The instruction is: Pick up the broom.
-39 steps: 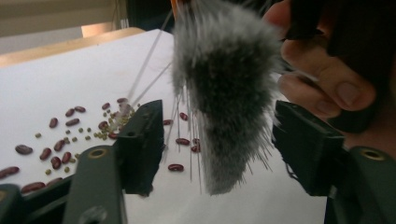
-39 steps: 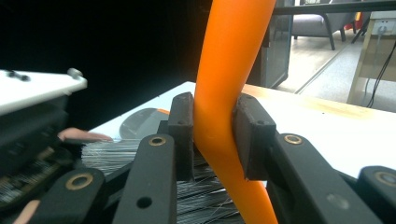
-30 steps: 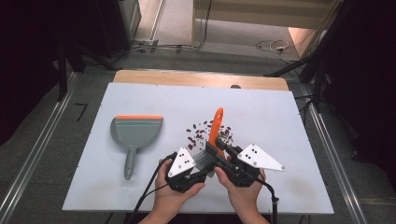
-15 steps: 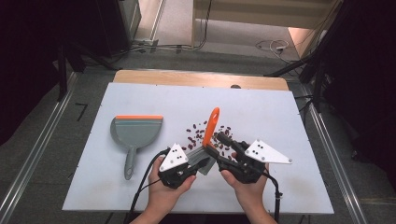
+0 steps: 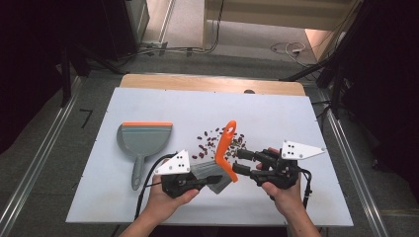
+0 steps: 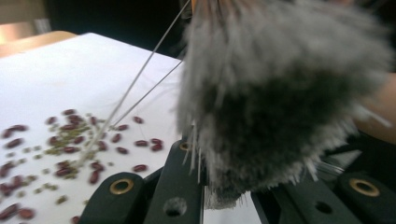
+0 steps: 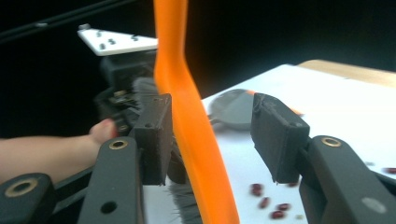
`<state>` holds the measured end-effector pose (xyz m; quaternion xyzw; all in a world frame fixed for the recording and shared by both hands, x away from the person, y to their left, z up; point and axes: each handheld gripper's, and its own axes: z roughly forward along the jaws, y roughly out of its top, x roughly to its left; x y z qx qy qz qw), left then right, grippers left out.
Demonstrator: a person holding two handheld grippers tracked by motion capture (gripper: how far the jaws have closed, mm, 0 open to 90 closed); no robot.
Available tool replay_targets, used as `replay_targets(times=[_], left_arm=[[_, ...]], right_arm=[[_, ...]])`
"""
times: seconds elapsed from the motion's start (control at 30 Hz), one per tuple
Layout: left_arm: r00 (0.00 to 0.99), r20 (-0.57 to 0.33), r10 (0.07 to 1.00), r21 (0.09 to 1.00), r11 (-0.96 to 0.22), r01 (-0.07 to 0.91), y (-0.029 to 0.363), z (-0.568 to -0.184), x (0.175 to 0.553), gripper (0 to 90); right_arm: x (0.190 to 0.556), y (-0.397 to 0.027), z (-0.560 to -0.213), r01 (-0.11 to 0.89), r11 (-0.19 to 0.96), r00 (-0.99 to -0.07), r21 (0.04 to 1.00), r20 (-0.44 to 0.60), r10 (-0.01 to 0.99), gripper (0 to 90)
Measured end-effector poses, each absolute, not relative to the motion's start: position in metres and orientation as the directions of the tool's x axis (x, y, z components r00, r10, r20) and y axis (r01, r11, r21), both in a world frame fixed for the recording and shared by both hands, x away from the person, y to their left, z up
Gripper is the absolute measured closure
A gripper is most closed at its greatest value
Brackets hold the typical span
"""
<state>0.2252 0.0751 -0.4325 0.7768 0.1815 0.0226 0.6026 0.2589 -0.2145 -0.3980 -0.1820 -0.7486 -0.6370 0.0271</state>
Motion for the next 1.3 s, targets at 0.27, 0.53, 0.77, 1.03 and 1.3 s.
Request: replay_targets(times=[0.27,0.53,0.77,1.03,1.3], left_arm=[[0.949,-0.24,0.205,0.943,-0.182,0.278,0.076,-0.432,0.227,85.8],[0.954,-0.253,0.163,0.941,-0.187,0.282,0.074,-0.434,0.226,85.7],[0.955,-0.267,0.129,0.938,-0.192,0.288,0.071,-0.434,0.226,85.5],[0.952,-0.277,0.128,0.939,-0.175,0.297,0.072,-0.436,0.227,77.9],[0.922,-0.278,0.268,0.928,-0.173,0.33,0.076,-0.435,0.226,14.5]], right_arm=[[0.258,-0.2,-0.404,0.32,0.193,-0.947,0.928,0.311,0.073,52.0],[0.259,-0.196,-0.406,0.37,0.208,-0.928,0.906,0.37,0.04,57.3],[0.255,-0.189,-0.408,0.358,0.221,-0.933,0.907,0.355,0.058,67.1],[0.25,-0.19,-0.406,0.34,0.214,-0.94,0.916,0.333,0.07,68.8],[0.25,-0.195,-0.402,0.351,0.2,-0.933,0.915,0.325,0.153,68.9]])
